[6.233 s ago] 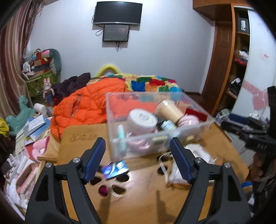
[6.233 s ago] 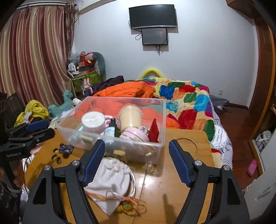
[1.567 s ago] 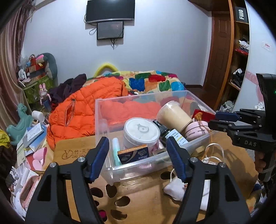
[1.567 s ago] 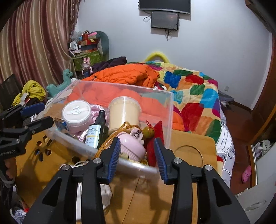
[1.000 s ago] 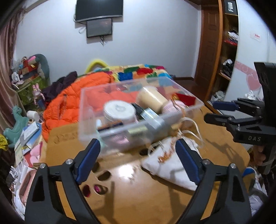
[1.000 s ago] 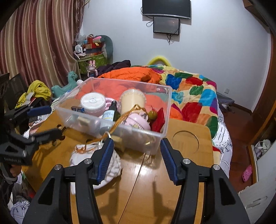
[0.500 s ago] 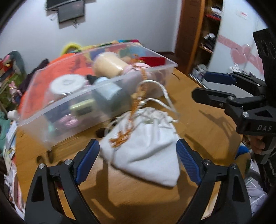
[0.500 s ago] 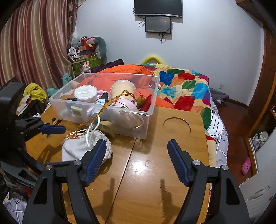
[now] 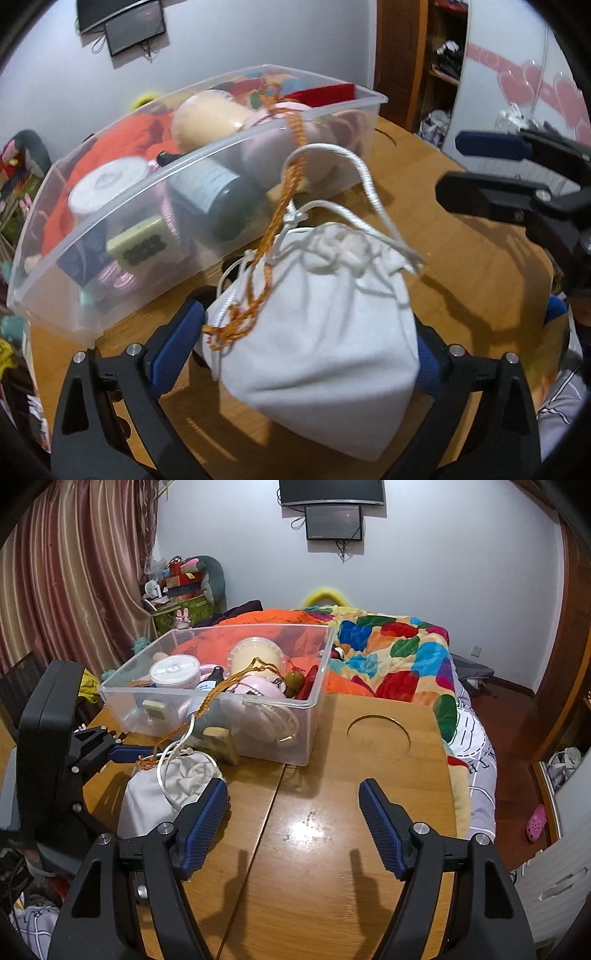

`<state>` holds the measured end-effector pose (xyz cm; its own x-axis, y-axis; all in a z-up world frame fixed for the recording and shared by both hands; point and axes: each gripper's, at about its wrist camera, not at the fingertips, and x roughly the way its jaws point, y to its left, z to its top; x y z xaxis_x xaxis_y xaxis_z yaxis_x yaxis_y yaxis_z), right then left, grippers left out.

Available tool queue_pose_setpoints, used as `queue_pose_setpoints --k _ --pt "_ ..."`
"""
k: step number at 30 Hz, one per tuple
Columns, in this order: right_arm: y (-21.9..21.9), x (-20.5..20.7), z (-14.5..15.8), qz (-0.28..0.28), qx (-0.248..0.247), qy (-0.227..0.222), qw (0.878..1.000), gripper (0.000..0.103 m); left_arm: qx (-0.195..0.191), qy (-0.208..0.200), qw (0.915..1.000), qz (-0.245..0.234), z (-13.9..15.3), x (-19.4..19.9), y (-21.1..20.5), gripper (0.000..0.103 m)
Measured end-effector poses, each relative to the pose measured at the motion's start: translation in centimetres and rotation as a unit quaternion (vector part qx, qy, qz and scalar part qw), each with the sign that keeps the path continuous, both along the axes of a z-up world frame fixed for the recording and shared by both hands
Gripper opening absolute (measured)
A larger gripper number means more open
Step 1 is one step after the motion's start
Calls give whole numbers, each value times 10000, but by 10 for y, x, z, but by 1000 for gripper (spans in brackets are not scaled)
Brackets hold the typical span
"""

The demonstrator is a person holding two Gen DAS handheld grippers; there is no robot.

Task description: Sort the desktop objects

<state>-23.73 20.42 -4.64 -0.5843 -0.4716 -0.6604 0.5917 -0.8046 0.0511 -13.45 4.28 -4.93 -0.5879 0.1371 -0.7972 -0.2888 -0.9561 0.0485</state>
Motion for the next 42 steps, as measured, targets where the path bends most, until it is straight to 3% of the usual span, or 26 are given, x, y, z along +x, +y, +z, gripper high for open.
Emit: queue_pose_setpoints --k 4,10,18,24,26,27,31,42 --pt "-8 2 -4 95 62 -45 9999 70 -22 294 9996 45 2 14 -10 79" --pt "-27 3 -11 226 141 -127 9996 70 217 529 9982 187 7 35 -39 61" --pt "-57 -3 -20 277 130 -323 9990 70 509 687 9953 447 14 49 -67 51" --pt "-71 -15 -27 145 -40 -655 9977 50 846 884 9913 491 34 52 -81 34" --pt "-71 -20 -32 110 -200 -886 9958 29 891 953 9902 490 39 50 -80 32" --pt "-71 -22 -34 78 -247 -952 9951 27 925 973 9898 481 42 47 -79 30" --pt "-71 -25 -36 -42 -318 -1031 9942 26 1166 977 9873 465 48 44 -82 25" --pt "-82 -18 -31 -89 -291 -901 9955 26 1300 1045 9849 464 62 38 -83 18"
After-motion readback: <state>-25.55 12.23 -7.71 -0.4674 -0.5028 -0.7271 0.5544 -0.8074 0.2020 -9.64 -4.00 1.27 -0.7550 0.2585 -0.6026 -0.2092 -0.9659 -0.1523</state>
